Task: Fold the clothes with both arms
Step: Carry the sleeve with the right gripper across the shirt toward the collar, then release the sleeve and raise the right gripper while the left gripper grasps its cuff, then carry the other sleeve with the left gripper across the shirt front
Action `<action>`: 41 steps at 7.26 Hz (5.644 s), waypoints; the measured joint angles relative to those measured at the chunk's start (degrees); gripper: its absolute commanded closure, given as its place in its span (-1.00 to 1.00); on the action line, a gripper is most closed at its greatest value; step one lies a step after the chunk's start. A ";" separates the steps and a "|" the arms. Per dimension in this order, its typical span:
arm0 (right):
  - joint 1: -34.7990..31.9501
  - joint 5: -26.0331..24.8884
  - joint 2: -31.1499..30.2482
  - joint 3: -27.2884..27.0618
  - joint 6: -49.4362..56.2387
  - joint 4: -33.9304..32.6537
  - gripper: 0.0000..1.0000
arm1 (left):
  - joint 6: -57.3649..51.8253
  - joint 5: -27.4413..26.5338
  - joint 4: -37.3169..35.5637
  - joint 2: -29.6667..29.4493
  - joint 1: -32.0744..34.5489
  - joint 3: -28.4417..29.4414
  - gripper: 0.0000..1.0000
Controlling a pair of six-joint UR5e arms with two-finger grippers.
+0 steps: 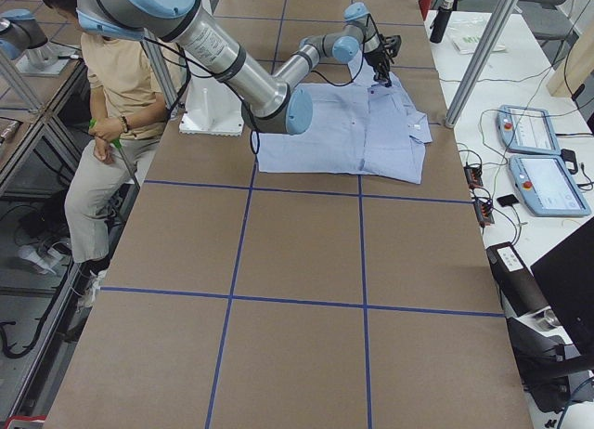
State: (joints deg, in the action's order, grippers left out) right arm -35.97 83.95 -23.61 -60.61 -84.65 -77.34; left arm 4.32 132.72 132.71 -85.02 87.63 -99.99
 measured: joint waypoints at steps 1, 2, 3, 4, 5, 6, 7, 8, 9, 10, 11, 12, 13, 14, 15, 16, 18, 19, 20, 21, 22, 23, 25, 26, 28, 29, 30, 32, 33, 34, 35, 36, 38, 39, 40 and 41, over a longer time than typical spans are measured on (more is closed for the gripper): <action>1.20 -1.25 2.19 3.24 -0.47 0.01 1.00 | 0.04 -0.05 0.00 -0.03 0.00 0.06 -1.00; 2.05 -2.20 4.29 6.10 -1.12 0.05 0.14 | 0.06 -0.11 0.00 -0.05 0.00 0.13 -1.00; 2.64 -2.62 7.01 9.53 -2.53 0.07 -0.97 | 0.11 -0.15 0.00 -0.05 0.00 0.28 -1.00; 2.97 -2.65 9.41 12.22 -3.96 -0.01 -0.99 | 0.21 -0.17 0.00 -0.06 0.00 0.46 -1.00; 3.00 -1.76 11.60 13.67 -4.67 -1.10 -0.99 | 0.29 -0.16 0.00 -0.09 0.00 0.58 -1.00; 2.84 0.12 14.05 14.23 -4.77 -3.73 -1.00 | 0.37 -0.15 0.00 -0.15 -0.02 0.71 -1.00; 2.14 2.61 16.23 13.90 -4.40 -7.22 -1.00 | 0.43 -0.16 0.03 -0.28 -0.09 0.84 -1.00; 0.63 5.59 17.10 12.37 -3.09 -10.56 -1.00 | 0.45 -0.18 0.73 -0.47 -0.25 1.06 -1.00; -1.62 9.05 16.35 9.27 -0.48 -13.46 -1.00 | 0.51 -0.22 2.83 -0.79 -1.35 1.89 -1.00; -4.05 12.58 13.01 3.54 3.04 -15.59 -1.00 | 1.10 -0.43 6.31 -1.41 -3.60 4.11 -1.00; -6.34 15.46 7.34 -4.71 6.72 -17.27 -1.00 | 3.93 -1.23 11.07 -2.26 -6.06 7.20 -1.00; -8.69 17.99 0.69 -13.89 10.60 -18.76 -1.00 | 10.01 -3.80 15.98 -2.88 -9.32 9.53 -1.00; -11.33 20.67 -7.24 -23.78 15.12 -19.74 -1.00 | 17.97 -8.77 19.29 -3.16 -13.75 10.69 -1.00; -14.23 23.41 -15.10 -32.51 19.70 -20.18 -1.00 | 25.14 -14.04 21.39 -3.33 -18.01 11.69 -1.00; -17.76 26.60 -22.73 -39.98 25.34 -20.31 -1.00 | 31.03 -18.00 24.59 -3.56 -21.33 13.95 -1.00; -21.03 29.58 -29.15 -45.23 30.96 -20.18 -1.00 | 36.28 -19.83 28.93 -3.75 -23.43 17.29 -1.00; -26.54 33.86 -39.95 -51.66 41.63 -19.75 -1.00 | 47.99 -23.52 35.41 -3.89 -27.60 22.11 -0.93; -29.57 36.12 -44.36 -53.59 46.97 -19.68 -1.00 | 51.99 -25.97 37.85 -3.97 -30.02 24.40 -0.83; -31.83 37.85 -46.89 -54.47 50.47 -19.64 -1.00 | 54.50 -27.43 40.21 -4.09 -31.73 26.58 -0.73; -33.00 38.69 -48.01 -54.87 52.21 -19.62 -1.00 | 55.84 -28.05 41.68 -4.29 -32.71 28.04 -0.56; -33.48 39.02 -48.41 -55.05 52.91 -19.61 -1.00 | 56.57 -28.28 42.25 -5.07 -33.14 29.49 -0.51; -33.64 39.11 -48.49 -55.10 53.15 -19.61 -1.00 | 56.90 -28.34 42.47 -6.59 -33.28 31.56 -0.51; -33.71 39.11 -48.36 -55.14 53.20 -19.61 -1.00 | 56.77 -28.20 42.65 -8.72 -33.35 34.08 -0.51; -33.72 39.10 -48.29 -55.14 53.19 -19.61 -1.00 | 56.67 -27.94 42.76 -8.73 -33.34 34.08 -0.52; -33.72 39.10 -48.17 -55.14 53.03 -19.60 -1.00 | 55.52 -25.26 42.99 -8.09 -33.10 33.78 -0.53; -33.72 39.10 -48.16 -55.14 52.91 -19.61 -1.00 | 53.94 -23.96 43.00 -7.36 -33.02 33.46 -0.53; -33.72 39.10 -48.16 -55.15 52.84 -19.61 -1.00 | 52.95 -23.35 42.86 -6.76 -32.98 33.03 -0.53; -33.72 39.10 -48.16 -55.14 52.70 -19.59 -1.00 | 52.34 -23.10 42.46 -6.39 -33.09 32.55 0.05; -33.73 39.10 -48.16 -55.17 52.67 -19.55 -1.00 | 52.27 -23.25 42.35 -6.43 -33.17 32.52 0.64; -33.72 39.10 -48.17 -55.20 52.66 -19.53 -1.00 | 52.31 -23.38 42.30 -6.52 -33.19 32.52 1.00; -33.72 39.10 -48.19 -55.22 52.64 -19.52 -1.00 | 52.37 -23.42 42.32 -6.57 -33.21 32.51 1.00; -33.72 39.10 -48.20 -55.22 52.60 -19.53 -1.00 | 52.36 -23.39 42.41 -6.56 -33.21 32.43 1.00; -33.72 39.10 -48.20 -55.17 52.57 -19.59 -1.00 | 52.23 -23.05 42.47 -6.42 -32.78 31.44 1.00; -33.72 39.08 -48.20 -55.18 52.57 -19.60 -1.00 | 52.08 -21.43 42.10 -6.40 -31.72 30.04 1.00; -33.72 39.04 -48.20 -55.17 52.55 -19.59 -1.00 | 51.99 -18.23 40.91 -6.51 -29.31 28.28 1.00; -33.72 39.02 -48.20 -55.16 52.51 -19.57 -1.00 | 51.95 -15.11 37.62 -6.81 -26.28 25.41 1.00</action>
State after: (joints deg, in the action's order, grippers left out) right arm -69.70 122.97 -71.81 -115.77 -32.14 -96.91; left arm 56.28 117.62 170.33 -91.83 61.34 -74.58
